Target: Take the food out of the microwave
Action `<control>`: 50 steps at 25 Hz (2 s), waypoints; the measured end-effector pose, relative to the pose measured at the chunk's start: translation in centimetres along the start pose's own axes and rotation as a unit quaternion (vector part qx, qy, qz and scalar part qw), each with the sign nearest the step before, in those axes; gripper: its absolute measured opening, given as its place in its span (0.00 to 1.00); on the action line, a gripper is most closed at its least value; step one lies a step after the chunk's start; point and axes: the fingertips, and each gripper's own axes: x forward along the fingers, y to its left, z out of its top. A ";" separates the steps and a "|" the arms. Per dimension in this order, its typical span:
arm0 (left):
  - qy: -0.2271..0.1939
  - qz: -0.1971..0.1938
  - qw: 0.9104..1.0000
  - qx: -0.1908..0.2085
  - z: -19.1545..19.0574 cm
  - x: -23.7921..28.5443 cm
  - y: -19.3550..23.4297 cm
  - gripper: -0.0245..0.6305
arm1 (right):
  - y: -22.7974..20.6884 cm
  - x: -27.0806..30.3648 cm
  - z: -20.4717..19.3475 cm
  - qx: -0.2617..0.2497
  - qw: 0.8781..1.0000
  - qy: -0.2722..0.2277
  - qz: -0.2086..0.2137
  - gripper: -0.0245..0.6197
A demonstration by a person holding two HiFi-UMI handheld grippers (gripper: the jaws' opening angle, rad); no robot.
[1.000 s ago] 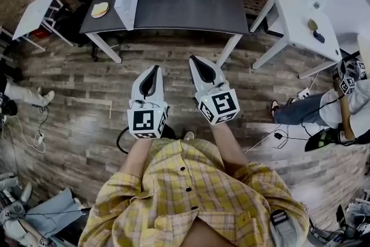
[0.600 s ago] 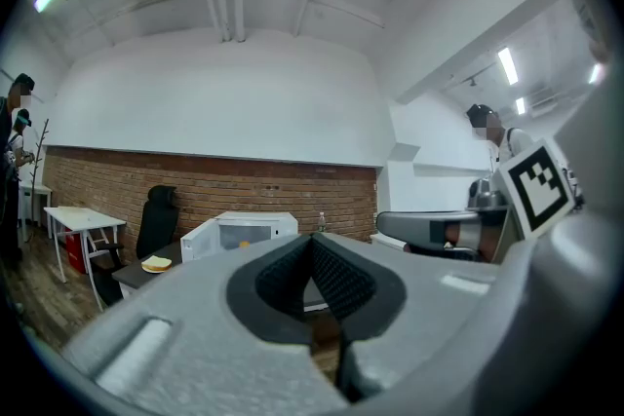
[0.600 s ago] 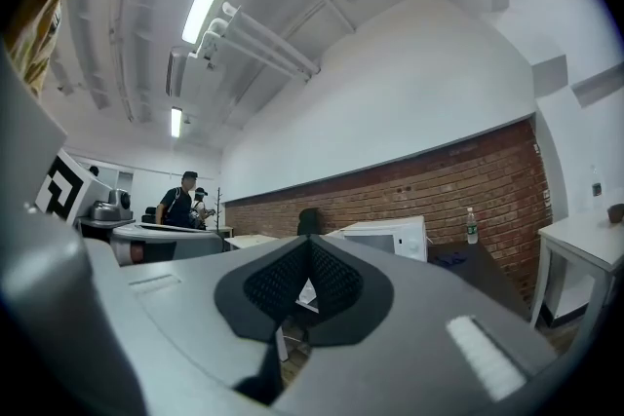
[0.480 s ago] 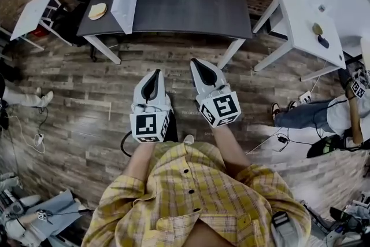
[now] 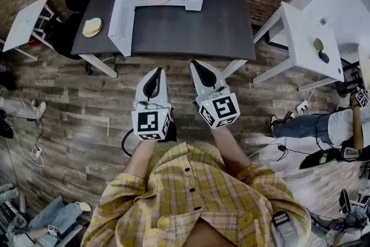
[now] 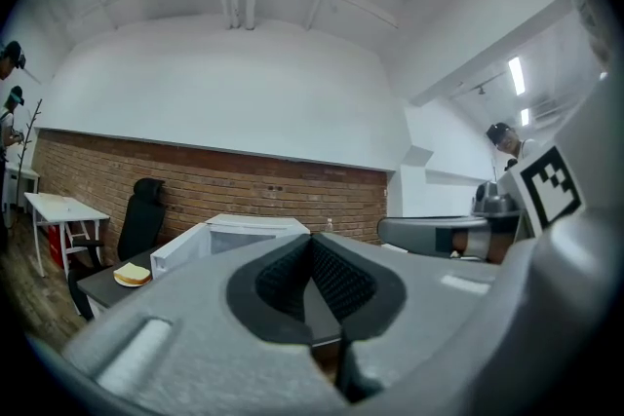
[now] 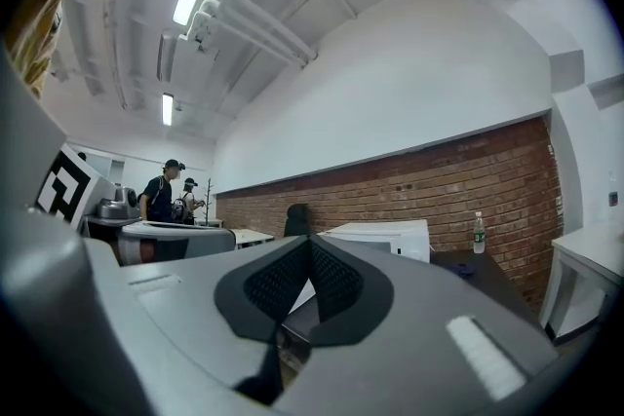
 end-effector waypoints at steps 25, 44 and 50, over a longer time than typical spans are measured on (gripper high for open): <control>0.027 -0.059 0.998 -0.026 0.8 18.2 14.2 0.04 | -6.9 21.7 0.4 0.008 0.997 0.028 -0.066 0.04; 0.057 -0.051 0.994 -0.083 -2.0 23.8 15.9 0.04 | -10.3 24.6 -0.6 0.000 0.997 0.043 -0.069 0.04; 0.075 -0.035 0.989 -0.119 -4.3 26.9 15.6 0.04 | -13.0 25.2 -1.2 0.011 0.997 0.039 -0.059 0.04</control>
